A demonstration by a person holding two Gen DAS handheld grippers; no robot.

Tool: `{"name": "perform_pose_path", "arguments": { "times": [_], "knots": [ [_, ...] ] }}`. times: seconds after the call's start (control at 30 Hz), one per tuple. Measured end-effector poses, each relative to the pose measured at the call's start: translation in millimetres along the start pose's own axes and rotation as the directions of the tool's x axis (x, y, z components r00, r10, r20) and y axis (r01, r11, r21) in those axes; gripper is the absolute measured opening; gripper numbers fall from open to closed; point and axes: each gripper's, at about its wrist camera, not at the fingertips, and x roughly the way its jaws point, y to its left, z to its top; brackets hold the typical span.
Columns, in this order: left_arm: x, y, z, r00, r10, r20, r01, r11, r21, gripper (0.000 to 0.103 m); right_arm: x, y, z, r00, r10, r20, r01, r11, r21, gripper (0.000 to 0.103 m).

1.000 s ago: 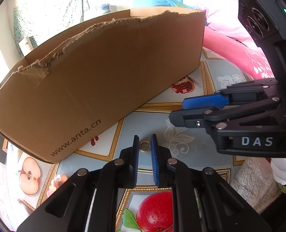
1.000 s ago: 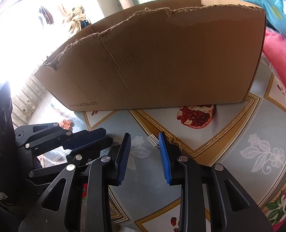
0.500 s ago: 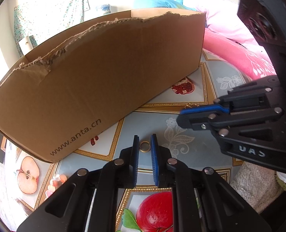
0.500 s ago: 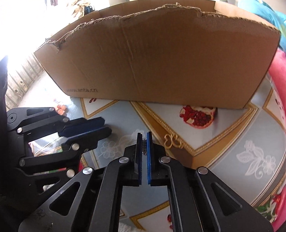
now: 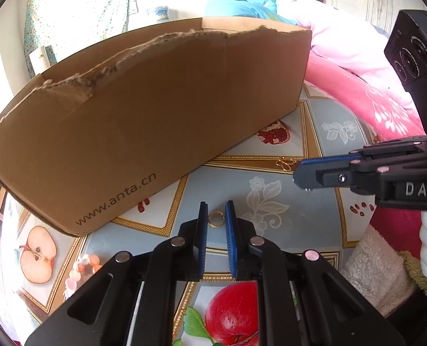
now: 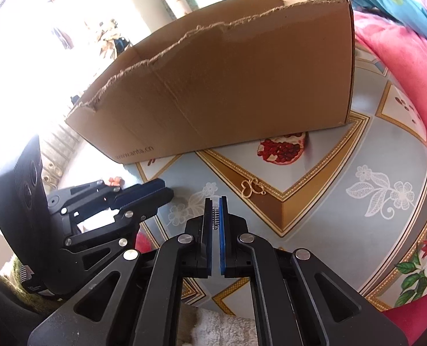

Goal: Organize jewelry

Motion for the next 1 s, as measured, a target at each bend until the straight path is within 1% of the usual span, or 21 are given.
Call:
{"name": "perform_pose_path", "arguments": {
  "times": [0.2,0.3,0.4,0.5,0.53,0.67,0.73,0.83,0.9,0.93,1.0],
  "knots": [
    [-15.0,6.9,-0.8,1.0,0.002,0.023,-0.002,1.0,-0.009,0.011,-1.1,-2.3,2.4,0.999,0.04,0.013,-0.04,0.999,0.036,0.002],
    [-25.6,9.7,0.1,0.999,-0.019,0.047,0.02,1.0,-0.023,0.011,-4.8,-0.7,3.5,0.998,0.052,0.018,-0.053,0.998,0.04,0.002],
    [-39.7,11.7,4.9,0.995,-0.051,0.085,0.054,0.998,-0.032,0.011,-16.7,5.6,6.9,0.997,0.063,0.051,-0.063,0.998,0.012,0.002],
    [-59.7,15.6,13.7,0.986,-0.089,0.142,0.094,0.995,-0.03,0.011,-33.9,10.4,11.5,0.994,0.069,0.084,-0.068,0.998,-0.015,0.002],
    [-66.3,17.7,17.9,0.981,-0.108,0.161,0.115,0.993,-0.035,0.011,-40.9,11.7,14.7,0.993,0.071,0.099,-0.069,0.997,-0.026,0.0],
    [-90.9,27.0,37.5,0.956,-0.168,0.24,0.184,0.982,-0.046,0.011,-63.3,21.2,28.2,0.983,0.091,0.161,-0.08,0.994,-0.071,0.0],
    [-99.1,29.0,47.0,0.949,-0.164,0.27,0.179,0.983,-0.032,0.011,-68.0,27.2,34.0,0.977,0.095,0.19,-0.079,0.993,-0.091,0.0],
    [-101.3,30.9,58.8,0.946,-0.146,0.29,0.158,0.987,-0.019,0.011,-71.9,29.1,42.7,0.971,0.098,0.219,-0.076,0.991,-0.107,0.0],
    [-98.6,32.2,63.2,0.948,-0.133,0.29,0.144,0.989,-0.02,0.011,-71.4,27.4,44.6,0.97,0.088,0.227,-0.065,0.992,-0.108,0.0],
    [-98.6,32.5,63.7,0.949,-0.13,0.286,0.143,0.989,-0.024,0.011,-71.3,24.7,43.7,0.971,0.088,0.222,-0.066,0.992,-0.105,0.002],
    [-95.3,34.6,60.5,0.956,-0.124,0.265,0.14,0.989,-0.043,0.011,-67.8,17.2,39.1,0.978,0.089,0.187,-0.074,0.993,-0.087,0.004]
  ]
}}
